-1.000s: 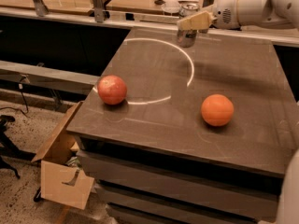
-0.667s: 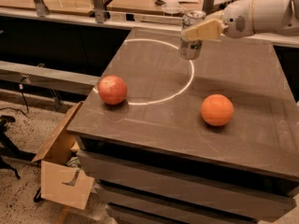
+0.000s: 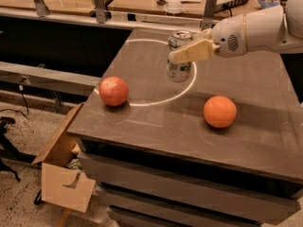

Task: Move 7up can near apple

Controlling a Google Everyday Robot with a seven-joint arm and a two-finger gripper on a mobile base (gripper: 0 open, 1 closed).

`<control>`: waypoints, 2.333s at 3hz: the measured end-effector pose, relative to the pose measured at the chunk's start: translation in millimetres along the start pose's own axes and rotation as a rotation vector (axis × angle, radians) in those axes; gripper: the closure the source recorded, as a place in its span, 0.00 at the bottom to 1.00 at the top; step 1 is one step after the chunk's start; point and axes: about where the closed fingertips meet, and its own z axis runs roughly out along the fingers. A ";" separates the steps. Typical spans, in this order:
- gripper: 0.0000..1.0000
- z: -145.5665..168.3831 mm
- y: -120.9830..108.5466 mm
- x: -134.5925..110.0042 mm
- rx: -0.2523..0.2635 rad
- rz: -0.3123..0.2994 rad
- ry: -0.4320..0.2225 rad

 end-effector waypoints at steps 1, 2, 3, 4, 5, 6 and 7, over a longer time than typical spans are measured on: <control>1.00 5.5 6.6 -1.5 0.001 -0.015 -0.004; 1.00 17.6 19.4 -1.2 -0.009 -0.033 -0.003; 1.00 36.0 35.0 9.2 -0.022 -0.034 -0.008; 1.00 46.2 44.1 16.9 -0.032 -0.024 -0.012; 0.75 65.8 58.4 25.8 -0.039 -0.012 -0.011; 0.51 75.9 66.8 29.7 -0.051 -0.007 -0.014; 0.28 84.2 72.8 30.7 -0.062 -0.003 -0.023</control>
Offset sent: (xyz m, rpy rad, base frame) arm -0.0188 0.0356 -0.0092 -0.0132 -0.0400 0.0306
